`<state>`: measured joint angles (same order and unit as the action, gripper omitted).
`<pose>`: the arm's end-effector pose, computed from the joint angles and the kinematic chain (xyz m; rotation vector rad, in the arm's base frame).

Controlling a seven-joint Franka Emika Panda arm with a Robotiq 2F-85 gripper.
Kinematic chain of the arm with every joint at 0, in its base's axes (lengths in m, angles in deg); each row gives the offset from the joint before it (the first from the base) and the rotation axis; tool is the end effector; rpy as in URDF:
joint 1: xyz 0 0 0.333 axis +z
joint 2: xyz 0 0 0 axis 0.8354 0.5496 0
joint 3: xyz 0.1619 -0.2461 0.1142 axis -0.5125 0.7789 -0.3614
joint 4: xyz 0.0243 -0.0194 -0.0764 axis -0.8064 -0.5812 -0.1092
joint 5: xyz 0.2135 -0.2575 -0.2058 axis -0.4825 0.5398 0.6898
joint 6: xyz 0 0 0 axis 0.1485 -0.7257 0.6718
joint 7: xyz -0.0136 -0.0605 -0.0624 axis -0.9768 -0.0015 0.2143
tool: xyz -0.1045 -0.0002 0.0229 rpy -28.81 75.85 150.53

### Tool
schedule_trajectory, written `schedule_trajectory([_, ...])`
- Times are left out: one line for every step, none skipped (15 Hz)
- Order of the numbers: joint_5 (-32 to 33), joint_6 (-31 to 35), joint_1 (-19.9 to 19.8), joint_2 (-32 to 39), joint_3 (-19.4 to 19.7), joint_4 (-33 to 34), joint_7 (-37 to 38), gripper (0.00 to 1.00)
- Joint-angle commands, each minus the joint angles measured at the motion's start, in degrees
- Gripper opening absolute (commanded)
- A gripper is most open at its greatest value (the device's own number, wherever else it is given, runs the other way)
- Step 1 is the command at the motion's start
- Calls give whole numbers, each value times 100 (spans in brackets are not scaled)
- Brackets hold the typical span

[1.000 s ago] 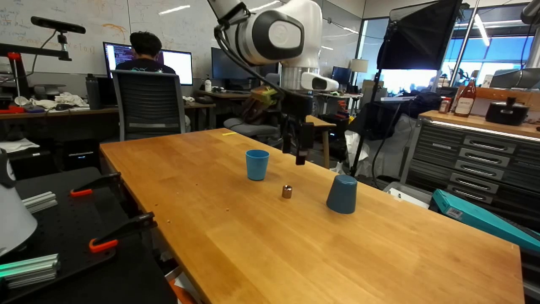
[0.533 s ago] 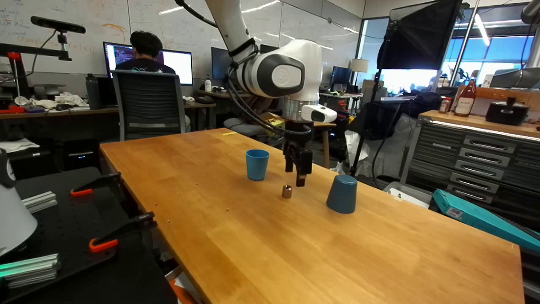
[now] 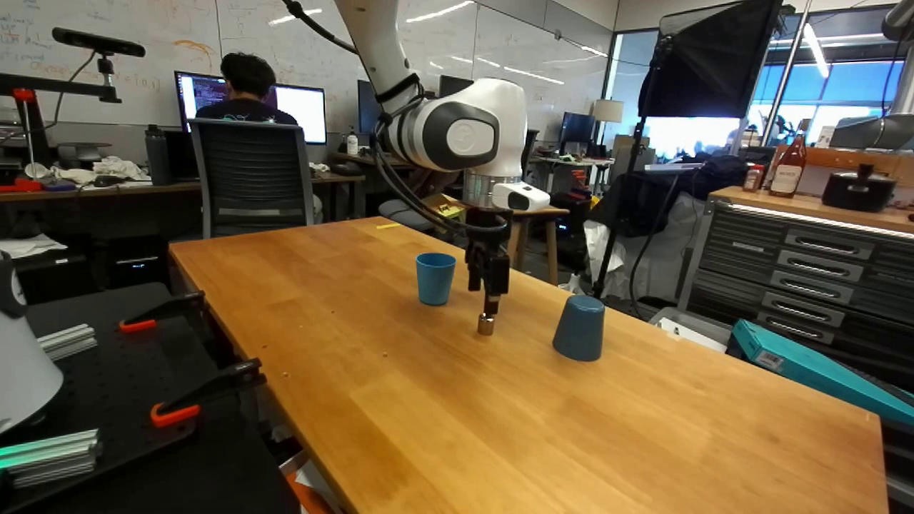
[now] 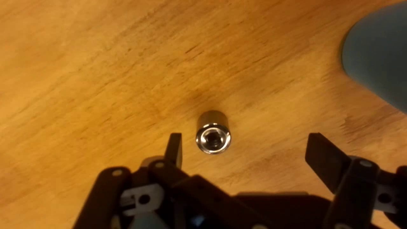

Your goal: Place the silver object in the light blue cup

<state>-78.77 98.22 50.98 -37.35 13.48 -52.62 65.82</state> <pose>0.5778 -0.1282 0.1674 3.0023 -0.7646 0.0271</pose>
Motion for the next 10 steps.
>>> schedule_trajectory([-100,234,118,52,97,-90,94,100])
schedule_trajectory([-94,271,128,66,112,-101,124,100])
schedule_trajectory([-93,313,134,80,120,-107,145,100])
schedule_trajectory([-91,364,140,104,135,-110,177,100])
schedule_trajectory([-84,412,144,136,155,-102,207,100])
schedule_trajectory([-88,479,145,174,174,-86,238,100])
schedule_trajectory([-104,504,134,207,180,-69,253,100])
schedule_trajectory([-105,544,135,237,197,-59,275,100])
schedule_trajectory([-113,565,130,275,206,-42,287,100])
schedule_trajectory([-108,591,138,296,223,-49,303,100])
